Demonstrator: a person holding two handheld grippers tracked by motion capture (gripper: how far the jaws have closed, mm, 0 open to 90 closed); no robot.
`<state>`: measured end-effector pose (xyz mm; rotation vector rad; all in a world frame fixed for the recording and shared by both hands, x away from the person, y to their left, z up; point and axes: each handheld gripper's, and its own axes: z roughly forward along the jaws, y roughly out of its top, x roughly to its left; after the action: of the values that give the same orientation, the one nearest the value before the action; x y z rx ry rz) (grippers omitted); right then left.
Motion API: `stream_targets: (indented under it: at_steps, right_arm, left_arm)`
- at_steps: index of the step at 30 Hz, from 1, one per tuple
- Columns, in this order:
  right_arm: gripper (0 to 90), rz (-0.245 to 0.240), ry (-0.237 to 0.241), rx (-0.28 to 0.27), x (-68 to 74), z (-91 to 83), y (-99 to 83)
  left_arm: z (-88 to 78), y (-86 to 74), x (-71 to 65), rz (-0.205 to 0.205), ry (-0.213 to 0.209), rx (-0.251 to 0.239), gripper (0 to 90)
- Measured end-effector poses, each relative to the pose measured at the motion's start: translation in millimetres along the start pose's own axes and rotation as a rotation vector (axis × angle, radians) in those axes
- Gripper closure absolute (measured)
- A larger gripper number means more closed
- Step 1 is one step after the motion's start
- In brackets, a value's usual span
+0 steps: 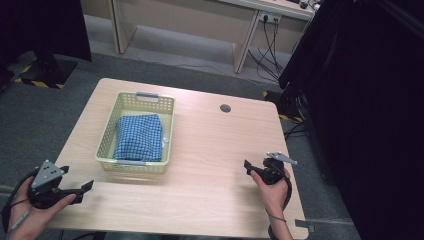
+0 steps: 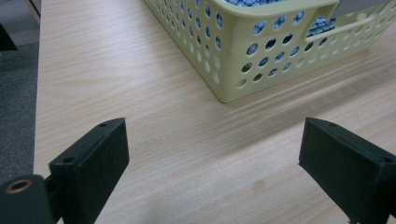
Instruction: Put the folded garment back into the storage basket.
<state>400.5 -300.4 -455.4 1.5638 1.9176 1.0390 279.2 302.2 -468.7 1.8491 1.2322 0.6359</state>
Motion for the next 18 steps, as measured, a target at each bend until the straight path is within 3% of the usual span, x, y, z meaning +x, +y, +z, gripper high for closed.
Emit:
stream_targets:
  at_steps: [18]
  right_arm:
    - [16.8, 0.021, -0.019, -0.022, -11.3, -4.0, -14.5]
  left_arm:
    - [10.3, -8.6, 3.5, 0.014, -0.001, 0.017, 7.6]
